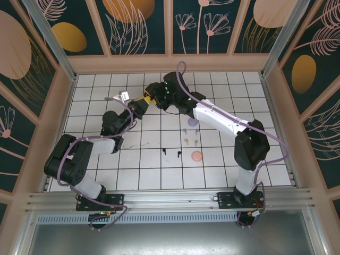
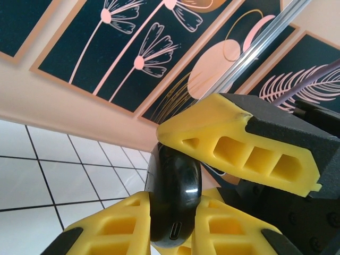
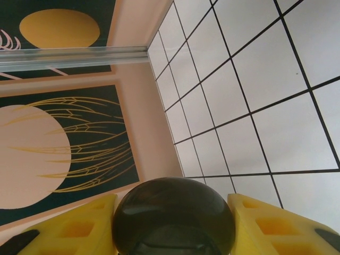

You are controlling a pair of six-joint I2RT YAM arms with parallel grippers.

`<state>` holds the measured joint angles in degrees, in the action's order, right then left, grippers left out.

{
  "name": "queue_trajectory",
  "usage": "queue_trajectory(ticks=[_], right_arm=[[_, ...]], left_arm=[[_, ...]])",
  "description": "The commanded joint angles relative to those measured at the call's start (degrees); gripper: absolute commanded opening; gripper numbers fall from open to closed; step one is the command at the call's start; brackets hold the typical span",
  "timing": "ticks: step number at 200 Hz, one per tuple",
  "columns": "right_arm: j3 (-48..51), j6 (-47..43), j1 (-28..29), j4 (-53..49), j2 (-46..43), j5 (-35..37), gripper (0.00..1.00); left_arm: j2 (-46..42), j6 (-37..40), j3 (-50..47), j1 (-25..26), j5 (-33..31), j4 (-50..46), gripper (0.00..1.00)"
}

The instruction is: Insert the wireless bluetooth earbuds into the charging case

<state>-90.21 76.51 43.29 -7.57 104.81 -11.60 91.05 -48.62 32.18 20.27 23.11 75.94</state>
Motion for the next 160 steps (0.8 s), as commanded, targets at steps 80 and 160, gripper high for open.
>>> queue_trajectory(ticks=[80,160], right_arm=[[3.9,-4.5,-2.8,1.7,-7.2,1.0,0.88],[25.4,-35.2,-14.1,10.4,-25.1,-4.5,0.87]], left_arm=[[-2.3,-2.7,-0.2,0.4,1.6,3.9,0.00],[-2.6,1.3,2.0,0.4,10.2,-6.2,0.00]])
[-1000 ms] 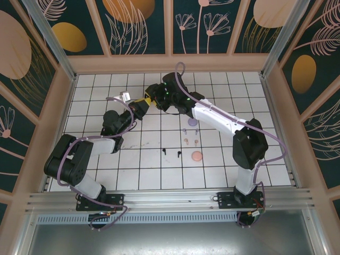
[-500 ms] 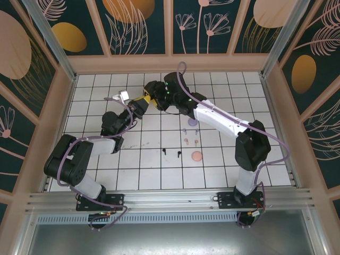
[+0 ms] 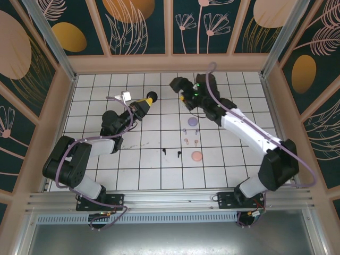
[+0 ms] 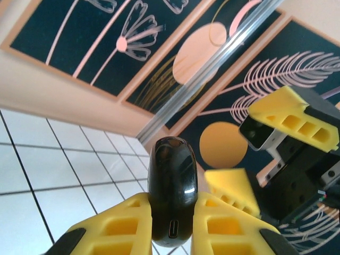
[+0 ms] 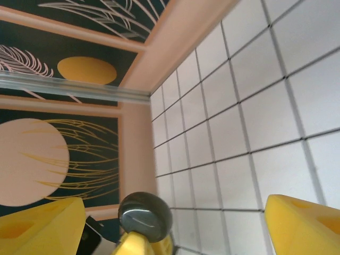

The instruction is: Insert the wireless bluetooth earbuds into the charging case

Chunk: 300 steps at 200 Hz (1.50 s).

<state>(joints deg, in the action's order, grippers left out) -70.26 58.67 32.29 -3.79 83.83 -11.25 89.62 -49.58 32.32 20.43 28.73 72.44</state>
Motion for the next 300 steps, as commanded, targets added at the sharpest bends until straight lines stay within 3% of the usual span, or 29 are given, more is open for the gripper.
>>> queue_trajectory(ticks=[1,29,67,111,195,286,300], right_arm=[[5.7,-18.2,-3.2,6.9,-4.3,-5.2,0.87],[10.6,-34.7,-4.1,9.4,-6.9,-11.2,0.87],[10.8,-43.7,-4.2,9.5,-3.3,-20.7,0.85],[8.9,-44.1,-3.2,11.2,0.7,-25.6,0.83],[2.8,-44.4,0.8,10.5,6.3,-24.7,0.80],[4.4,-41.6,-0.7,13.7,8.7,-20.5,0.72],[5.5,-40.2,-3.1,15.5,8.9,-20.5,0.71]], left_arm=[[-1.2,2.3,1.9,0.2,4.7,-2.7,0.00],[-1.0,2.4,2.8,0.2,7.1,-4.2,0.00],[-0.4,2.3,4.7,0.2,10.7,-7.3,0.00],[-0.9,3.0,5.8,0.2,12.9,-10.3,0.00],[-0.8,3.8,7.5,0.3,14.5,-11.9,0.00],[-3.7,3.8,7.0,0.4,15.9,-12.3,0.00],[-4.0,3.8,7.0,0.4,16.2,-12.4,0.00]])
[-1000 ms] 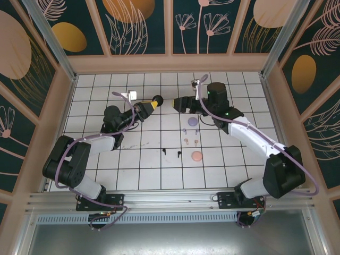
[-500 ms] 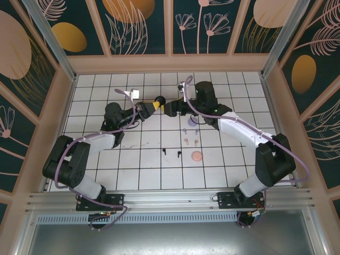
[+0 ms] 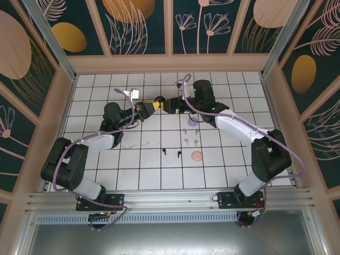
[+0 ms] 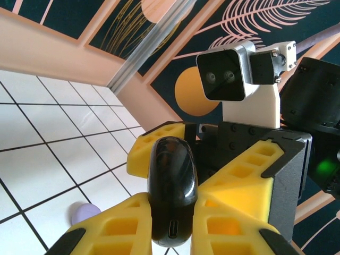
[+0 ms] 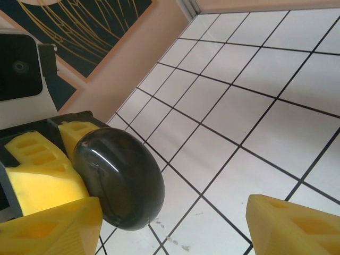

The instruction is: Insert the wireless bluetooth earbuds into the charging case

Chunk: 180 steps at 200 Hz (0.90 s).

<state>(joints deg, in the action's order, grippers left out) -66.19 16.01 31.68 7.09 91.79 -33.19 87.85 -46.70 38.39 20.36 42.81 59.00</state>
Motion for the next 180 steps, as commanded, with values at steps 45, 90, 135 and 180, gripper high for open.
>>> queue_trajectory(ticks=[45,90,135,180], right_arm=[[1.9,4.5,-3.4,5.8,2.8,1.4,0.70],[3.9,4.7,-4.0,5.2,0.8,0.8,0.68],[10.4,6.5,-5.9,9.5,-7.2,-9.9,0.68],[9.3,9.9,-5.6,13.5,-7.6,-15.2,0.62]], left_arm=[[-2.9,1.1,0.9,1.0,2.7,0.7,0.00],[-3.7,1.7,0.7,1.0,2.7,-0.2,0.00],[-3.8,1.5,1.0,1.1,4.3,-0.2,0.00],[-3.4,-0.3,1.6,1.1,6.8,1.4,0.00]])
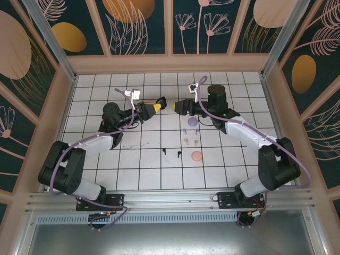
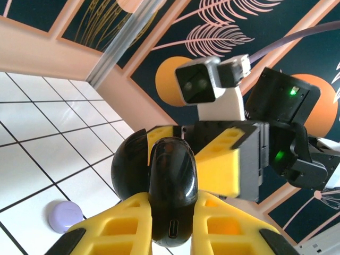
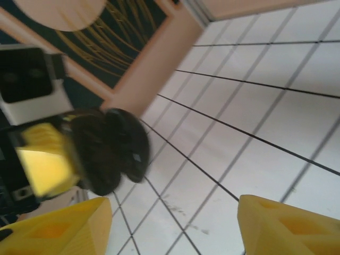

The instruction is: Insert the wireless bluetooth earbuds into the charging case

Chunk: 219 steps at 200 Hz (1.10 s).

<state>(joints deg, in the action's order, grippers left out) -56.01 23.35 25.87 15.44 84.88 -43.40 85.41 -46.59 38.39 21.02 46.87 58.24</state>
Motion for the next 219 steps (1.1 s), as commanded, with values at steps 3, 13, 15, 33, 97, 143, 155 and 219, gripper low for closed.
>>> queue_trajectory(ticks=[3,13,15,33,97,143,155,219], right_arm=[[-1.1,2.6,0.2,5.3,-0.5,-5.0,0.62],[-2.0,2.8,0.5,5.2,0.1,-4.9,0.60],[-2.1,2.9,0.6,5.2,0.3,-4.9,0.60],[-3.3,2.9,1.2,5.1,1.3,-4.6,0.58],[-4.1,3.1,2.9,5.6,4.8,-2.9,0.47],[-4.1,2.9,2.8,5.7,5.7,-1.4,0.40],[-4.3,3.1,2.7,5.8,6.0,-1.2,0.38],[-6.1,4.1,2.6,6.6,7.6,-1.9,0.37]], left_arm=[[-0.9,-0.4,1.6,0.4,2.7,2.1,0.00],[-0.9,-0.6,1.6,0.4,2.6,2.4,0.00],[-1.0,-0.6,1.7,0.5,2.7,2.4,0.00],[-0.9,-0.8,1.8,0.4,2.7,2.5,0.00],[-1.0,-0.7,2.0,0.5,2.6,2.5,0.00],[-0.9,-0.5,2.0,0.4,2.6,2.5,0.00],[-0.9,-0.6,2.0,0.4,2.7,2.5,0.00],[-0.9,-0.5,2.2,0.4,2.9,2.4,0.00]])
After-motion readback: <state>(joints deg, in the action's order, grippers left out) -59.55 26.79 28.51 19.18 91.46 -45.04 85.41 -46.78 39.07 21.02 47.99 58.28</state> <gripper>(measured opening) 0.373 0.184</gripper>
